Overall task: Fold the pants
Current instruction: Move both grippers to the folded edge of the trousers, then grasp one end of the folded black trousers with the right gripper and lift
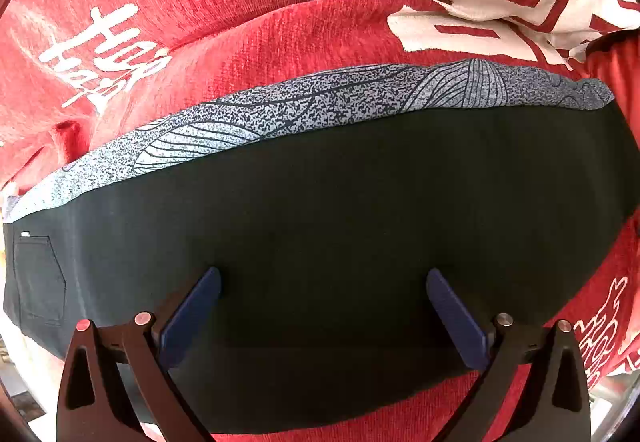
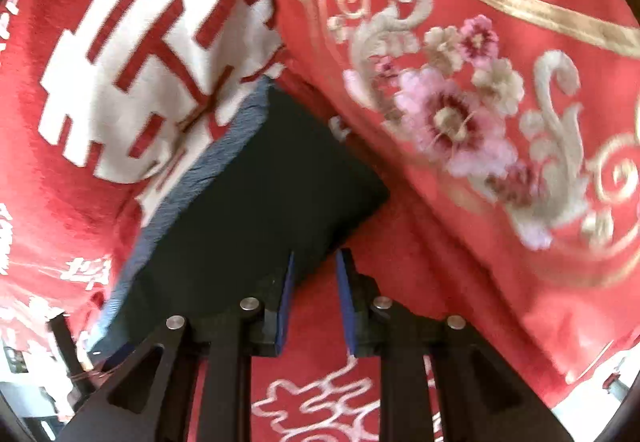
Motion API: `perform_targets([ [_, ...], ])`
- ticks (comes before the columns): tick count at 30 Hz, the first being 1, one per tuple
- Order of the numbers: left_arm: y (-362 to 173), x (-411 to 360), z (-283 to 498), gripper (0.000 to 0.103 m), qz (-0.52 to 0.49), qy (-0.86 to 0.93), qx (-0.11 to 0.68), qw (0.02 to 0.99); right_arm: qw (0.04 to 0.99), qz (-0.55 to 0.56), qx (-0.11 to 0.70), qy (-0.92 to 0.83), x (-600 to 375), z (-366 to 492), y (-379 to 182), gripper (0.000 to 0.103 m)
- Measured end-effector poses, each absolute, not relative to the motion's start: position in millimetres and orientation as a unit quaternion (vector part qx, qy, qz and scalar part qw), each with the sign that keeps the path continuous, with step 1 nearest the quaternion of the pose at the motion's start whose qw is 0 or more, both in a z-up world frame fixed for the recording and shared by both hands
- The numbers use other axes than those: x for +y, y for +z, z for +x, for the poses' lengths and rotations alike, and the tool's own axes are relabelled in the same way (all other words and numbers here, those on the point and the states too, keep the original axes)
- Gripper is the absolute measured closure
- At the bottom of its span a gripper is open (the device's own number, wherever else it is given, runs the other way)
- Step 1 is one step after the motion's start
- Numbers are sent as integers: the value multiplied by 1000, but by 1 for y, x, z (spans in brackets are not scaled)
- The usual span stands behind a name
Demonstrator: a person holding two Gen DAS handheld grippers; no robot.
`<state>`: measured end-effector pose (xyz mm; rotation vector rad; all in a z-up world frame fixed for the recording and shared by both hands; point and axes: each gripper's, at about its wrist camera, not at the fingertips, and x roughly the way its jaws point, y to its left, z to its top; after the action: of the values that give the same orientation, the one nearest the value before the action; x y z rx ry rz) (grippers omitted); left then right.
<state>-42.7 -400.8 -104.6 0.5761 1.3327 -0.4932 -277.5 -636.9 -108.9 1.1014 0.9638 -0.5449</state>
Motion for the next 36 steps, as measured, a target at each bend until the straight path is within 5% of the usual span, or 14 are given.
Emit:
perform_targets([
  [5,-101,-401,-42,0,260,-222,608,716,719,503,441,-190,-612,-243,-108,61],
  [25,-100,-426,41,0,227,-184,596,748,740,450,486,-122,-573,-197,-124,61],
  [36,-86,-401,-12,0,256,-205,609,722,736,461,478,-129,-571,-201,-122,61],
])
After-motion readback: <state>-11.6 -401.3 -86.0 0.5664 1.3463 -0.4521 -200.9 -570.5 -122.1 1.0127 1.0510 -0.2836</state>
